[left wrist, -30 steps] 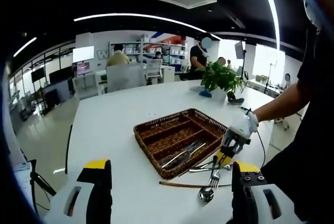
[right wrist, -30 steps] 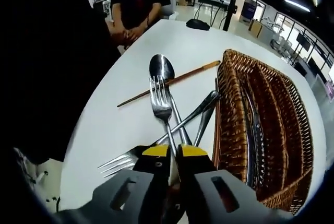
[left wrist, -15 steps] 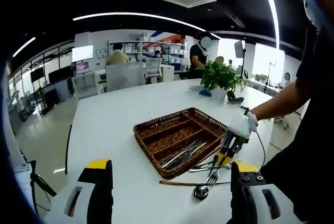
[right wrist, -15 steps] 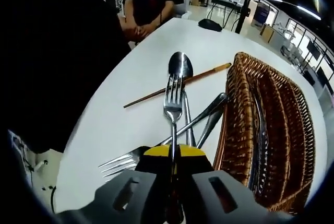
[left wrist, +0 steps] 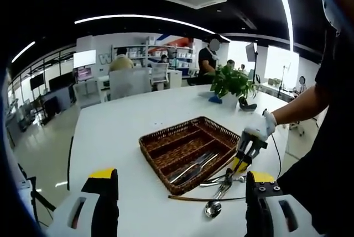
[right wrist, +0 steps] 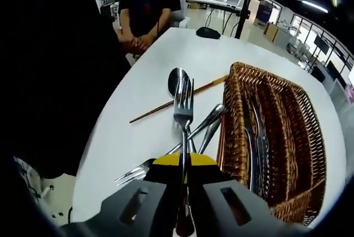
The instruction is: Arrange the knives, forks, and spoons in their matching storage slots by inserting each utensil handle-first until every utensil is classified and aligned in the correct compartment
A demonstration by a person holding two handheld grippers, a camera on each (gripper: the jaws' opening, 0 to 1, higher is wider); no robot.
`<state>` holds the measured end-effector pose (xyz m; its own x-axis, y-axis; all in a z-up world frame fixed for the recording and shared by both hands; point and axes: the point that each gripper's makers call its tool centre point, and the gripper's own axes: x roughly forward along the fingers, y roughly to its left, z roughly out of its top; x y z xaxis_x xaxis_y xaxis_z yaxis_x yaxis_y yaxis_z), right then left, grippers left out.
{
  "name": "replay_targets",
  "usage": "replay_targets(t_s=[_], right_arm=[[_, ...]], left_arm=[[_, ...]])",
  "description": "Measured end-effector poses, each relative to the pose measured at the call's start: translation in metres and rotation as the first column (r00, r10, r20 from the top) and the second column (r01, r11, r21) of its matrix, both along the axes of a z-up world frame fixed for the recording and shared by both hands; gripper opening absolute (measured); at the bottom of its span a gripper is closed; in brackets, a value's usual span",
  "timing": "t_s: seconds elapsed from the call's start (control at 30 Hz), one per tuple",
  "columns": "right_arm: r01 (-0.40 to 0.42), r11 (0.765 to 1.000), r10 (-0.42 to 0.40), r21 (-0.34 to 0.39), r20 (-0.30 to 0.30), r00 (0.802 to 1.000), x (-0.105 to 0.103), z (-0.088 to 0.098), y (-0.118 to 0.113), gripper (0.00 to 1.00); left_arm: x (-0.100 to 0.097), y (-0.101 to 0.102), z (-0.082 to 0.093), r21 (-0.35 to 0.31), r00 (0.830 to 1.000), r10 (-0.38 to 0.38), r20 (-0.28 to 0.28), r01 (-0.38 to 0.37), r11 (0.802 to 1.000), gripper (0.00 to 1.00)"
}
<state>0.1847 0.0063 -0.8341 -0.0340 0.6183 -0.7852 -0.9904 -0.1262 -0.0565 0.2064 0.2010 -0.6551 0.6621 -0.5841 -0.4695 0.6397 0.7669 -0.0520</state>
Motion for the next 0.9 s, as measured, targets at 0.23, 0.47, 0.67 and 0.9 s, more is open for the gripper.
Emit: replay_targets(t_s=[0.23, 0.47, 0.67, 0.9], right_arm=[[0.037, 0.999, -0.037, 0.023, 0.016, 0.999, 0.005, 0.032, -0.002, 0.00], [0.032, 0.999, -0.034, 0.027, 0.075, 0.997, 0.013, 0.062, -0.003, 0.00], [0.039, 0.999, -0.043, 0.036, 0.135, 0.990, 0.021, 0.093, -0.003, 0.00], [0.063, 0.997, -0.069, 0.039, 0.186, 0.980, 0.031, 0.119, -0.001, 0.00]], left_arm=[[0.000, -0.005, 0.003, 0.001, 1.000, -0.016, 0.008, 0.016, 1.000, 1.00], [0.002, -0.007, 0.009, -0.017, 0.999, -0.010, 0.033, 0.011, 1.000, 1.00], [0.003, -0.011, 0.012, -0.031, 0.999, -0.003, 0.044, 0.005, 1.000, 1.00], [0.001, -0.012, 0.011, -0.027, 0.998, 0.002, 0.058, -0.001, 1.000, 1.00]])
